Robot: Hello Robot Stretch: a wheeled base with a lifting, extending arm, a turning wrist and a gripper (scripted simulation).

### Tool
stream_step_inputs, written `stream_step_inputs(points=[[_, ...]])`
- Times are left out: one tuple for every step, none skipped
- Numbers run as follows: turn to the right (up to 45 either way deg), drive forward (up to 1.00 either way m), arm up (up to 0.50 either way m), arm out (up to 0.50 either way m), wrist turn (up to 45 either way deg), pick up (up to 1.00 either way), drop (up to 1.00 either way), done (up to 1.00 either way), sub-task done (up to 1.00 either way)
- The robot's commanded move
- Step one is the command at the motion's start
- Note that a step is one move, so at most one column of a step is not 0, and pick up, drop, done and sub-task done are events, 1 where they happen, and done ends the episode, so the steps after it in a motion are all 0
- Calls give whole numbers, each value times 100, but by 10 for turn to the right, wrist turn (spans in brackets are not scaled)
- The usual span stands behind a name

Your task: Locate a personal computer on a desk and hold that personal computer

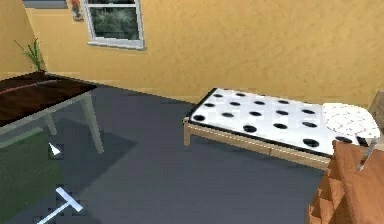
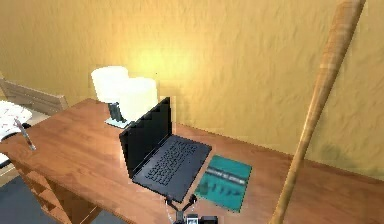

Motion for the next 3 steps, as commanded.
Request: stream_step_inputs(points=[[0, 0, 0, 0, 0, 100, 0, 0, 0], [0, 0, 10, 0, 0, 0, 0, 0, 0], [0, 0, 0, 0, 0, 0, 0, 100, 0]])
